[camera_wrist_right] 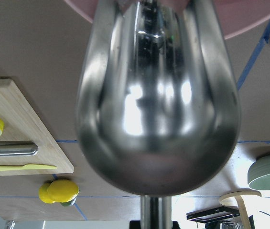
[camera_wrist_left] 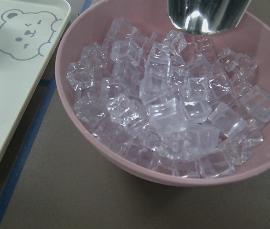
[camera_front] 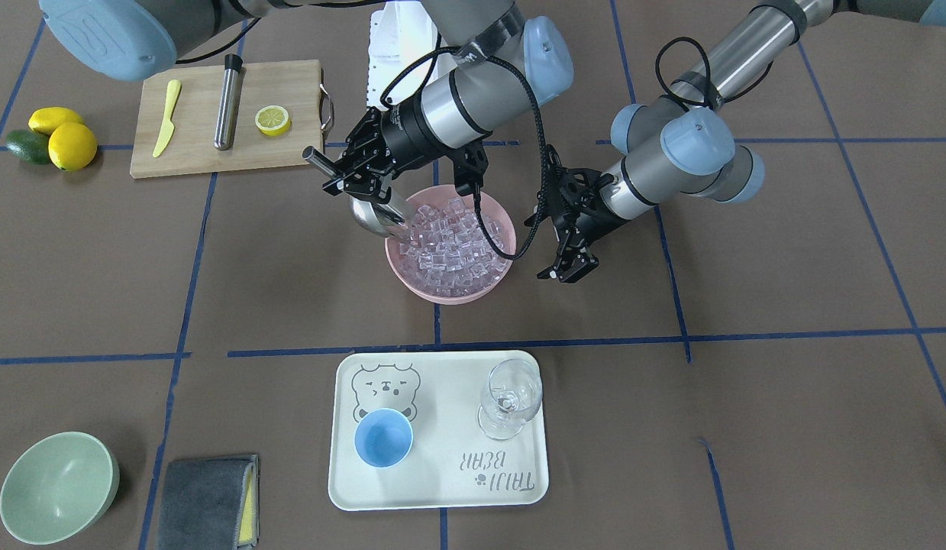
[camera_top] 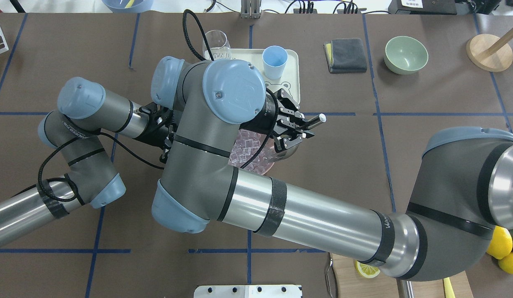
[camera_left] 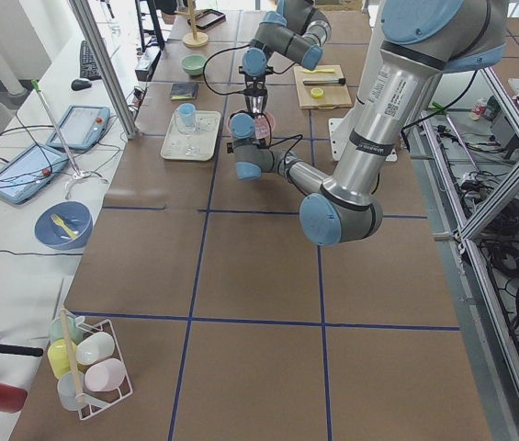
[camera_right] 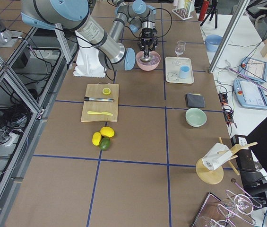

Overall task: Put ice in cup with scoop
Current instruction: 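Lower the scoop into the ice cubes in the pink bowl with the right gripper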

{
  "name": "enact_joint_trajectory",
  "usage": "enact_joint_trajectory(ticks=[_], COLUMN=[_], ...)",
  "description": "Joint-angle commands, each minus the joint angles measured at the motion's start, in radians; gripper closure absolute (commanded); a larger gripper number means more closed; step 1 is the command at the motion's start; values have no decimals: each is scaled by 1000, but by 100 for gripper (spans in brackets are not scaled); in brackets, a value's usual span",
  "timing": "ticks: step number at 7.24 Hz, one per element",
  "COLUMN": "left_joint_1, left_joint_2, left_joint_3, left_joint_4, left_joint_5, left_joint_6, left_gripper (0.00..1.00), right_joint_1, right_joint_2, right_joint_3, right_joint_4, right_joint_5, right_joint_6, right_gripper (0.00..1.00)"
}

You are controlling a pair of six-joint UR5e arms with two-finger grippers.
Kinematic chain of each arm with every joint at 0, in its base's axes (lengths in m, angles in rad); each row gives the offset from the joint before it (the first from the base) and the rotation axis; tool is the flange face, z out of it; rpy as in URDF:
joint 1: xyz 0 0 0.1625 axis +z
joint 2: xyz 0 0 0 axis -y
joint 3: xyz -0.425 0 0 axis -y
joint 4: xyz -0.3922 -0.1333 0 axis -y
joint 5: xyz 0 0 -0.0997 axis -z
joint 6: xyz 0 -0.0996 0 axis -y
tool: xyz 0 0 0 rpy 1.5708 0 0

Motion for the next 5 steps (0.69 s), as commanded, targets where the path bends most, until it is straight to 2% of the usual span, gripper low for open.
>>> enact_joint_trajectory(ticks=[1,3,5], left_joint_1=[7,27,41], left_joint_2=[-10,-15,-24], left_joint_3=[2,57,57], left_joint_4=[-10,-123,-139], left_joint_5=[1,1,1], left_joint_6=[-1,-26,-44], left_gripper=[0,0,0], right_joint_1=[-1,-1,-8], right_joint_2=[-4,-9,-11], right_joint_3=[-3,-11,-29], right_joint_4=[28,36,62], right_joint_5=[1,1,2], right_joint_6=[4,4,5], right_gripper=[100,100,100])
